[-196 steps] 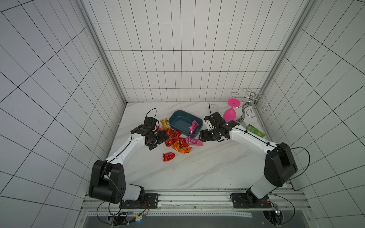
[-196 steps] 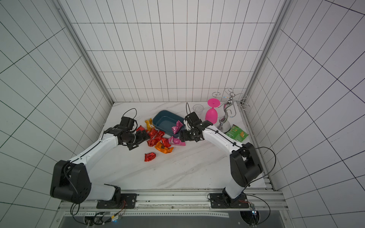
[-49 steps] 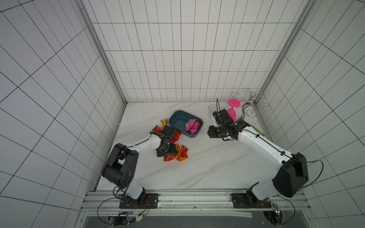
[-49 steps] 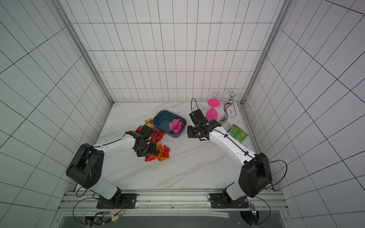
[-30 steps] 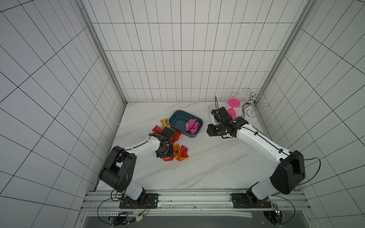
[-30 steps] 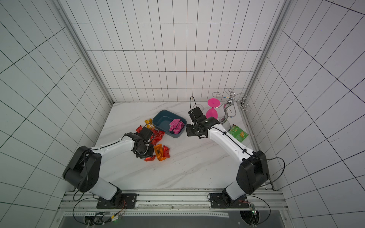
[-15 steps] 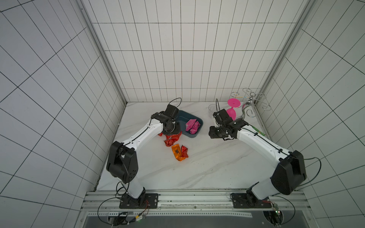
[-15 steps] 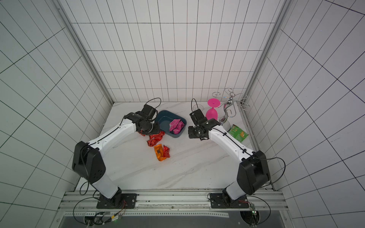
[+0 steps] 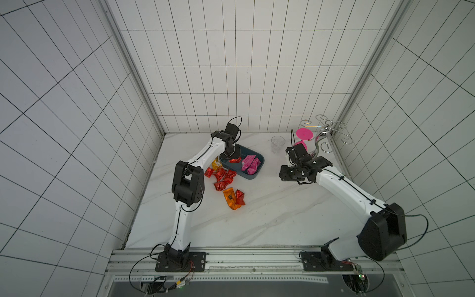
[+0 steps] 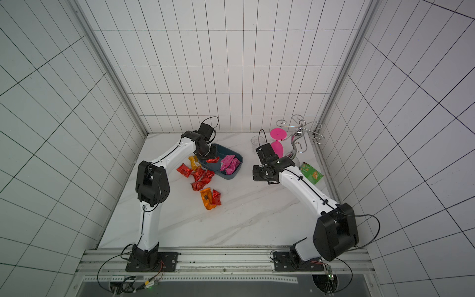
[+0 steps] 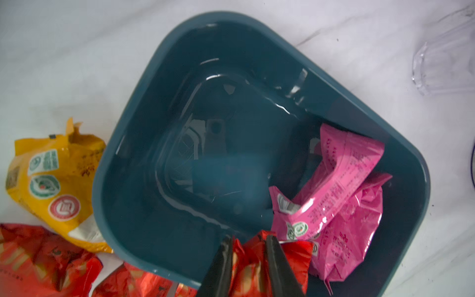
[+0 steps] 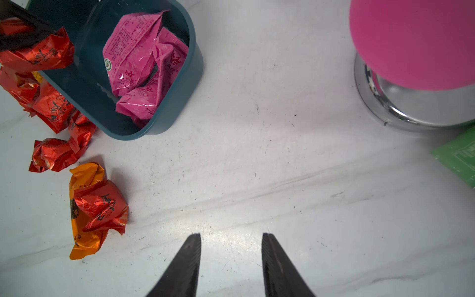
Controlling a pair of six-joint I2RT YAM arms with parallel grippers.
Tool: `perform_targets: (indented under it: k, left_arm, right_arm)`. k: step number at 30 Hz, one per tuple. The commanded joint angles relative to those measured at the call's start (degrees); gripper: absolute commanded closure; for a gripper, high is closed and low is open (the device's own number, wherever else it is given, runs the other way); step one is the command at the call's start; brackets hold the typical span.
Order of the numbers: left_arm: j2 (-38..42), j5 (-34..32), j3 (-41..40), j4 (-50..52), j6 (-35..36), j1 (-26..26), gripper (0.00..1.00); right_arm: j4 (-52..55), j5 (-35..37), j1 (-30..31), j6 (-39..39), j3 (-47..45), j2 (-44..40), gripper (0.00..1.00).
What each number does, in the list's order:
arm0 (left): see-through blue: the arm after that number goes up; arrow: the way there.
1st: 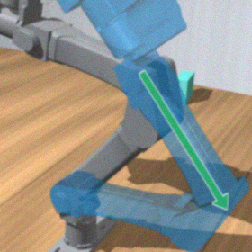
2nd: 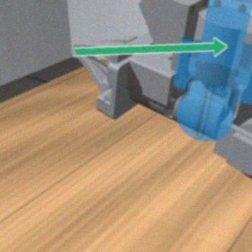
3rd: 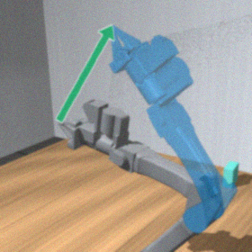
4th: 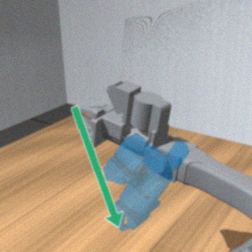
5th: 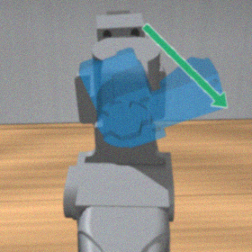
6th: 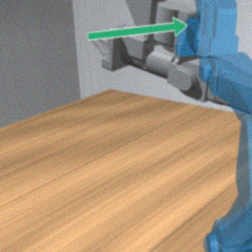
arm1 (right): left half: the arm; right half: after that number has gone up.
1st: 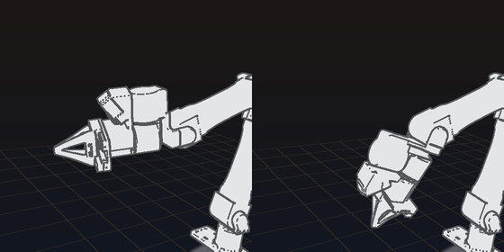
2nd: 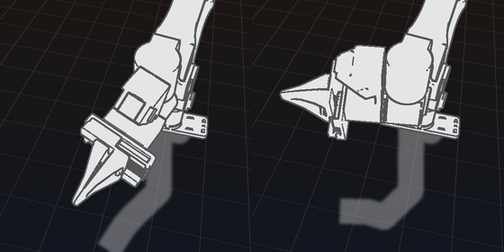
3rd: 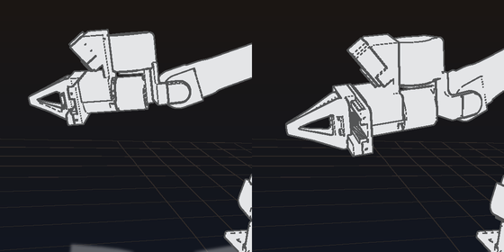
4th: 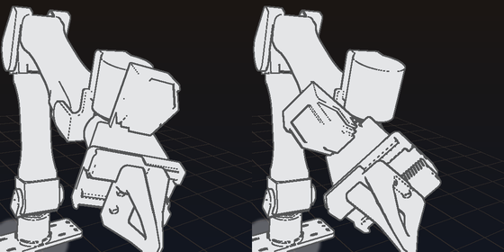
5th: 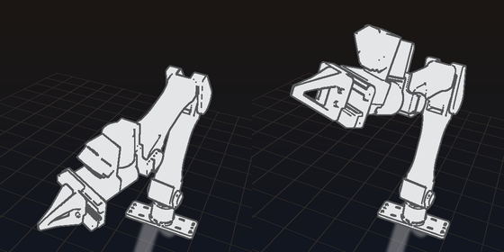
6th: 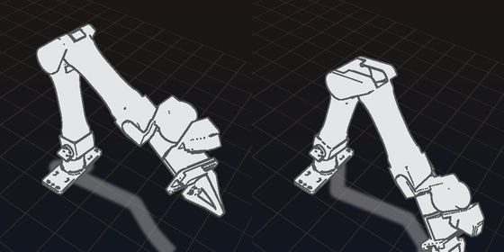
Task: Put the tea bags into the storage box
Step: Place the tea bag in the storage box, then pick up the tea bag from the center of the board.
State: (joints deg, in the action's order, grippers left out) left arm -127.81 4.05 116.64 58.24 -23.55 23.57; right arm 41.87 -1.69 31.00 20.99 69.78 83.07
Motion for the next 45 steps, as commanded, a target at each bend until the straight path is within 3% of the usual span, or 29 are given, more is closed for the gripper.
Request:
perform_targets:
  k: [1,6,12,23,30,36,45]
  left_arm:
    - [-2.8,1.0,3.1,1.1,0.8,0.3,0.74]
    - [-2.6,1.7,3.4,0.9,-0.3,0.2,0.51]
    - [6.2,0.3,-4.2,-0.4,-0.7,0.3,0.4]
    - [30.5,3.0,-32.8,-5.9,-3.3,5.1,0.4]
    - [40.9,1.5,-48.6,-13.2,-7.6,13.0,0.4]
    - [39.7,-0.4,-53.9,-19.2,-11.5,16.8,0.4]
    - [31.1,-3.2,-53.7,-22.5,-11.1,18.5,0.49]
  right_arm:
    - [0.4,0.4,-1.2,-1.2,-1.7,-2.1,0.57]
    - [1.6,-1.2,-1.7,-1.3,-1.6,-2.6,0.57]
    - [1.3,-5.1,-1.7,-1.1,-0.4,-0.4,0.57]
    - [0.4,-11.8,-1.7,-0.9,0.1,2.0,0.57]
    - [0.5,-14.2,-1.7,-0.6,-0.7,1.3,0.57]
    - [0.4,-15.8,-1.6,-1.0,-2.7,-0.2,0.57]
    - [1.8,-14.7,-1.7,-1.7,-4.3,-2.5,0.57]
